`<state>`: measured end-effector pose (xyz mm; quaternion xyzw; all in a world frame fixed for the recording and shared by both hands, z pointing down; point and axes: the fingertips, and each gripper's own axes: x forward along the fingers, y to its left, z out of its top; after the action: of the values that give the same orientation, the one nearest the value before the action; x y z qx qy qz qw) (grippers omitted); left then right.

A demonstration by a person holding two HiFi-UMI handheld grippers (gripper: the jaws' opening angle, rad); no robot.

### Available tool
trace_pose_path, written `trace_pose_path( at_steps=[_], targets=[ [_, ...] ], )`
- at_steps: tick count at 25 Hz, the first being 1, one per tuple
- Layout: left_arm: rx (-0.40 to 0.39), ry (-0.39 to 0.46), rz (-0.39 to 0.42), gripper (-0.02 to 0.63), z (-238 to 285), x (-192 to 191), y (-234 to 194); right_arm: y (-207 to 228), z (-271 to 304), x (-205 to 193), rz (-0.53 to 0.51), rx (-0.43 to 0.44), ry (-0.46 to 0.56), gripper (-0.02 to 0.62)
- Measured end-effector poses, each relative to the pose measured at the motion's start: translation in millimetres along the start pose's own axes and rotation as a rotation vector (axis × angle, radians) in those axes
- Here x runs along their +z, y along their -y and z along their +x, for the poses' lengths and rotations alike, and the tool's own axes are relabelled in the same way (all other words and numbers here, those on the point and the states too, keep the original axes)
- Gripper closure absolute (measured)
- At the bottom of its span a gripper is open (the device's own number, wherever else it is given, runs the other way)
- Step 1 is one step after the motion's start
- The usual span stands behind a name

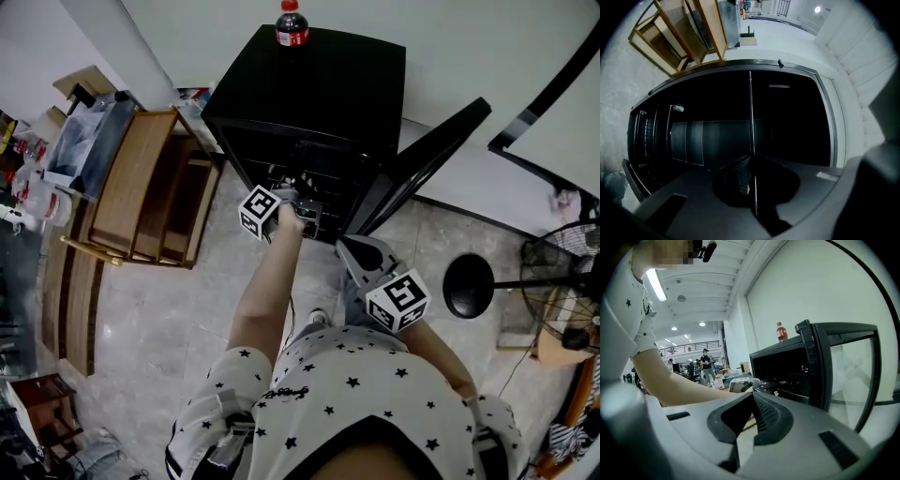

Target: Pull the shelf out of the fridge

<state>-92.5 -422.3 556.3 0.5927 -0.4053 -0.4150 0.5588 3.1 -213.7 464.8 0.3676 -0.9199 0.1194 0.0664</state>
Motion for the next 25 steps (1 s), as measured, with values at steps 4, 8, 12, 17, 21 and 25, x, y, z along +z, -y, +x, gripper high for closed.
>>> trace_pose_path(
  at_steps=[4,8,12,17,21,25],
  targets=[
    [-0.002,0.01,0.002,0.574,-12.2,-0.2,1.1,-7.4,-1.4,-0.3,-0.003,0.003,0.002,0.601],
    [-0.004,0.017,-0.001,0.574,-24.6,-2.2,2.7,-14.4,-5.6,-0.6,-0.007,0.005,0.004,0.601],
    [-0.007,0.019,-0.001,0.574,-35.8,-2.6,4.3,-21.0,-8.2,-0.1,-0.009,0.002,0.008,0.601],
    [-0.009,0.025,-0.002,0.574,-50.0,-3.4,4.9,-30.0,-12.1,-1.6,-0.01,0.002,0.014,0.601],
    [-0.01,0.029,-0.003,0.574,-60.3,-4.9,5.2,-35.8,-15.7,-4.0,-0.01,0.002,0.018,0.601],
    [-0.01,0.033,-0.003,0.574,-69.2,-6.8,7.0,-39.7,-19.0,-4.1,-0.01,0.0,0.021,0.601]
  ],
)
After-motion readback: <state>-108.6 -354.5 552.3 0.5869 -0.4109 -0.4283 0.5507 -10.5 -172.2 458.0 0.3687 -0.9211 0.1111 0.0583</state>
